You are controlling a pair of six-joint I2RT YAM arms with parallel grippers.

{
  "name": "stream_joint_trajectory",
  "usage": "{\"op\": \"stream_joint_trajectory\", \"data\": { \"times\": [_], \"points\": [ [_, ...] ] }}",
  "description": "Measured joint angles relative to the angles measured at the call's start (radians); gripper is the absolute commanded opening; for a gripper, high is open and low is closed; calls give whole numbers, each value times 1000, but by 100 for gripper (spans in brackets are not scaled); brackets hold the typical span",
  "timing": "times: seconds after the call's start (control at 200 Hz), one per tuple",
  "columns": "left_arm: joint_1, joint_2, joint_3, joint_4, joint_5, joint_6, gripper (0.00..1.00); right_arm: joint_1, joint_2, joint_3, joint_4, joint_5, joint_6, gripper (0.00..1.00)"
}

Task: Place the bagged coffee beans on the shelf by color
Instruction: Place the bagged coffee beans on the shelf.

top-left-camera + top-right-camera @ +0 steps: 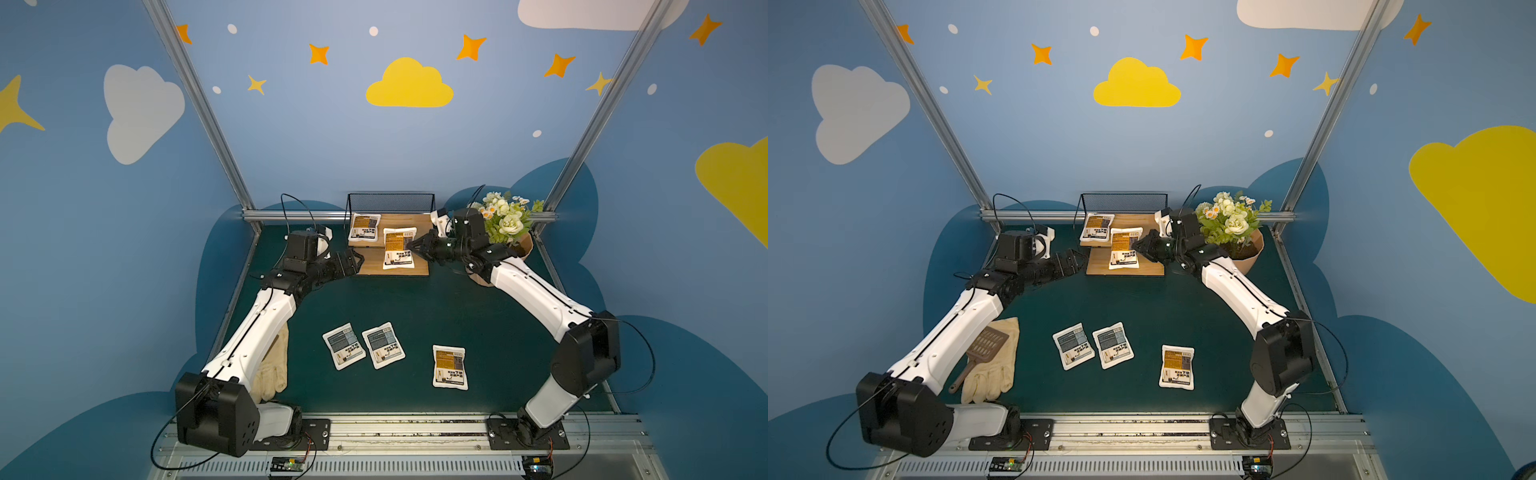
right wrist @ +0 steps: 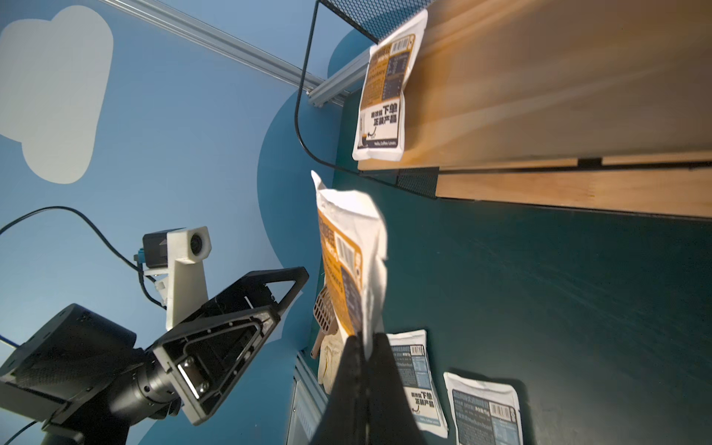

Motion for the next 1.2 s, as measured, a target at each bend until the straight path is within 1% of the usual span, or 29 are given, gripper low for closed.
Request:
{"op": "stream_joint_trajectory", "data": {
  "times": [0.3,0.576,0.866,1.081,1.141,1.201],
  "points": [
    [16,89,77,3,20,18,100,-23,175,267,-90,76,-53,0],
    [18,94,94,5,19,37,100,-41,349,512,-158,144,-106,0],
    [18,94,94,5,21,44,100,-47,492,680,-226,157,-120,0],
    [18,94,93,7,27,47,100,-47,560,761,-270,157,-120,7],
    [18,94,93,8,27,47,100,-47,573,776,-277,157,-120,14],
    [18,94,93,8,29,47,100,-47,585,787,-278,156,-115,28]
  ]
}}
